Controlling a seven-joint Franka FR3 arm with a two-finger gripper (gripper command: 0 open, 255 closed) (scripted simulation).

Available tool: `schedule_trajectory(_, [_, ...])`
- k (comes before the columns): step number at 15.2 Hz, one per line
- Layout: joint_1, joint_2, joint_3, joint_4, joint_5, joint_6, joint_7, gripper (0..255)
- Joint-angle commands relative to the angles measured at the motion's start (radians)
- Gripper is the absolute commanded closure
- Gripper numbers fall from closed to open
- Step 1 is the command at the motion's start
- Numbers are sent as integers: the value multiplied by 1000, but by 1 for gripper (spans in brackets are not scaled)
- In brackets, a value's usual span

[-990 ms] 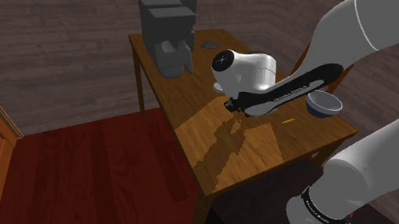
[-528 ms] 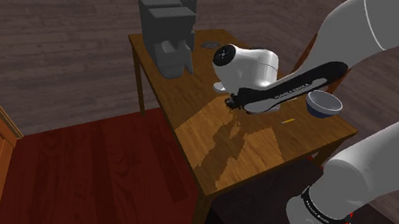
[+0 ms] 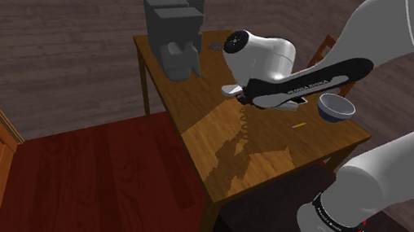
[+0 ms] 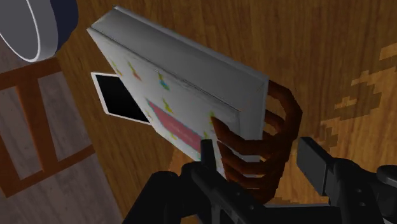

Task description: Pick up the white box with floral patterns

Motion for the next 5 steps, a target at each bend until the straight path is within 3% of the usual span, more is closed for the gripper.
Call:
schedule_trajectory(1, [4,-18,-3,11,15,-20,-23,255])
schedule_trajectory(5, [9,-37,-7,23,30,-41,-47,255])
